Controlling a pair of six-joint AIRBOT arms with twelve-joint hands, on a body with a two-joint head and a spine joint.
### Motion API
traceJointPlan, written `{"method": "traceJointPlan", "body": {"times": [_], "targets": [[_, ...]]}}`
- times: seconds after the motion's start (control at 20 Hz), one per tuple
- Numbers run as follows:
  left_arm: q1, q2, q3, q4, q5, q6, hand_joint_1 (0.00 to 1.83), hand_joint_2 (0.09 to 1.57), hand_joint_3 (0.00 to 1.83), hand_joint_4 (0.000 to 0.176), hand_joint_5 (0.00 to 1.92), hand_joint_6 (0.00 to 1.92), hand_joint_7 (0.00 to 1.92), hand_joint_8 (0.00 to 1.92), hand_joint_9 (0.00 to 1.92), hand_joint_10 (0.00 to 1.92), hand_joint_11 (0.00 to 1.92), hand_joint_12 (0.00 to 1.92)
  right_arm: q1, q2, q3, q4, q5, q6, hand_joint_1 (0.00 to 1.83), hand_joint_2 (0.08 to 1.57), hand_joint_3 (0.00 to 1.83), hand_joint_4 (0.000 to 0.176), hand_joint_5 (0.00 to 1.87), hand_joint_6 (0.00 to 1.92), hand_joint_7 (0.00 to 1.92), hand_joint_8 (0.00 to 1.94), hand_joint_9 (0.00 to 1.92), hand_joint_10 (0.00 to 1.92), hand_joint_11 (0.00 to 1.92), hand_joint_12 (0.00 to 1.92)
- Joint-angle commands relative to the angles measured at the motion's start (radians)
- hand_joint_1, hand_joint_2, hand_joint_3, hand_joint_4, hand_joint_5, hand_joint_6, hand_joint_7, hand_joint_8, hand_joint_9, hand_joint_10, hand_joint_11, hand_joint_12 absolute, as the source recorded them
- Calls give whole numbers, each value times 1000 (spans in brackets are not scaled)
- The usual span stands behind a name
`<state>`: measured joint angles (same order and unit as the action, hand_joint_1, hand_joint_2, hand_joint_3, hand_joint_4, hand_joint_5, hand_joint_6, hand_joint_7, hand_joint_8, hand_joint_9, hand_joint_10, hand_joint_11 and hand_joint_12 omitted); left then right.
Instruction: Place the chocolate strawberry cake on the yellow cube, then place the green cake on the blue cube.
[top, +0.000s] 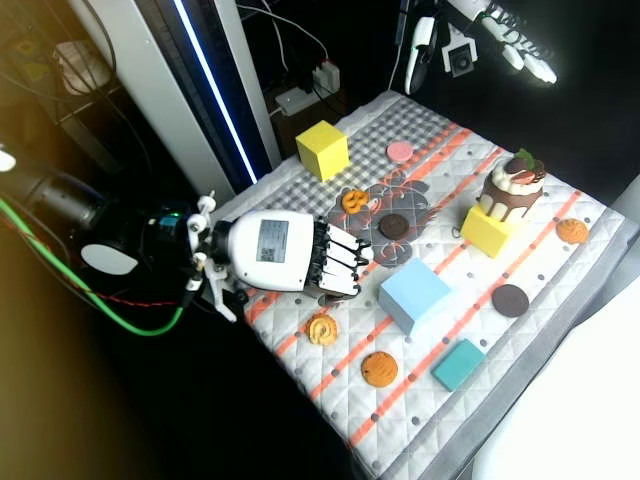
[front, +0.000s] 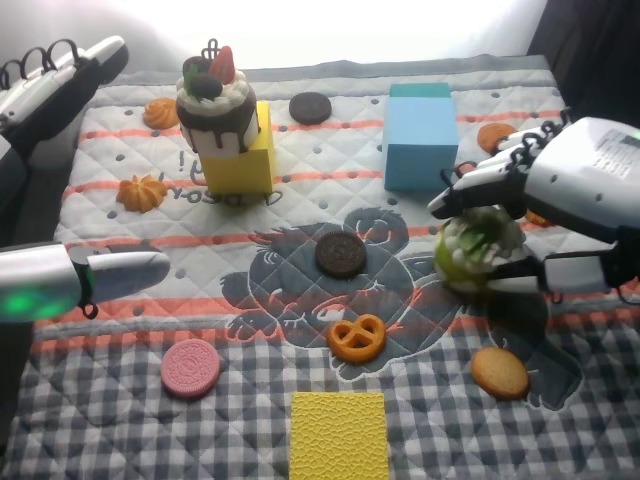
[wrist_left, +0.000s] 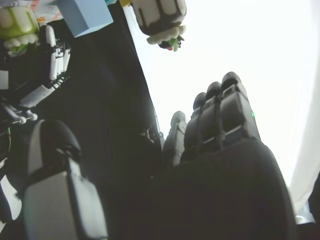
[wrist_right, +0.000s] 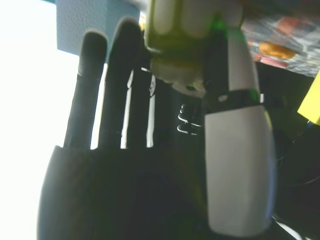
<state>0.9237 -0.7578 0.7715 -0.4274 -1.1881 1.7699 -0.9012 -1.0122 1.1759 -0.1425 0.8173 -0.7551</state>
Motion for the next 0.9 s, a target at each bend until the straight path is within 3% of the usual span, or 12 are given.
{"method": "traceJointPlan", "body": {"times": [0.0, 0.05, 0.15, 0.3, 0.35, 0.4, 0.45, 0.5, 0.55, 0.6, 0.65, 0.85], "targets": [[-4, -1, -2, 17, -130, -7, 744, 834, 7, 176, 0, 0, 0, 0, 0, 0, 0, 0, 18, 21, -2, 32, 168, -2, 1225, 1185, 0, 0, 847, 986, 863, 1390, 809, 1335, 730, 1663], [0, -2, -4, 14, -134, -7, 750, 839, 9, 167, 0, 0, 0, 0, 0, 0, 0, 0, 24, 45, -13, 44, 229, -2, 1216, 1175, 0, 0, 838, 1041, 901, 1289, 840, 1242, 725, 1607], [0, -3, -4, 13, -134, -7, 760, 838, 8, 174, 0, 0, 0, 0, 0, 0, 0, 0, 45, 59, -12, 57, 266, -2, 1232, 1185, 0, 0, 874, 948, 840, 1436, 743, 1420, 606, 1814], [1, -8, -3, 12, -134, -7, 796, 839, 6, 161, 0, 0, 0, 0, 0, 0, 0, 0, 108, 43, 23, 84, 274, -3, 1193, 1179, 1, 0, 827, 1112, 895, 1235, 759, 933, 540, 1465], [1, -10, -3, 12, -134, -7, 812, 834, 3, 154, 0, 0, 0, 0, 0, 0, 0, 0, 131, 25, 42, 94, 273, -3, 1177, 1191, 2, 16, 792, 1218, 879, 1204, 780, 883, 561, 1467], [1, -11, -3, 11, -132, -7, 815, 831, 1, 165, 0, 0, 0, 0, 0, 0, 0, 0, 154, 4, 62, 104, 260, -3, 1301, 1183, 2, 0, 799, 1220, 833, 1153, 816, 1274, 622, 1465], [1, -11, -2, 11, -131, -7, 814, 827, 0, 163, 0, 0, 0, 0, 0, 0, 0, 0, 191, -25, 90, 106, 225, -3, 1322, 1192, 1, 0, 793, 1209, 807, 1190, 792, 1401, 585, 1513], [1, -11, -2, 11, -132, -7, 781, 827, 0, 162, 0, 0, 0, 0, 0, 0, 0, 0, 215, -46, 110, 106, 196, -4, 1205, 1195, 0, 5, 839, 1144, 804, 1296, 654, 1203, 517, 1611], [1, -12, -1, 11, -131, -7, 791, 835, 3, 141, 0, 0, 0, 0, 0, 0, 0, 0, 233, -64, 128, 106, 167, -4, 1309, 1182, 0, 0, 814, 1140, 842, 1181, 787, 1360, 622, 1538], [1, -14, 0, 11, -130, -7, 760, 834, 2, 140, 0, 0, 0, 0, 0, 0, 0, 0, 256, -89, 153, 105, 128, -4, 1342, 1159, 0, 0, 818, 1102, 899, 1085, 865, 1335, 688, 1479], [1, -15, 1, 11, -129, -7, 733, 832, 2, 159, 0, 0, 0, 0, 0, 0, 0, 0, 269, -106, 170, 105, 104, -4, 1363, 1134, 0, 0, 834, 1032, 962, 1023, 930, 1268, 755, 1414], [1, -18, 2, 12, -126, -7, 742, 831, 0, 165, 0, 0, 0, 0, 0, 0, 0, 0, 300, -145, 205, 98, 40, -4, 1357, 1152, 0, 0, 809, 1070, 912, 1123, 888, 1331, 723, 1482]]}}
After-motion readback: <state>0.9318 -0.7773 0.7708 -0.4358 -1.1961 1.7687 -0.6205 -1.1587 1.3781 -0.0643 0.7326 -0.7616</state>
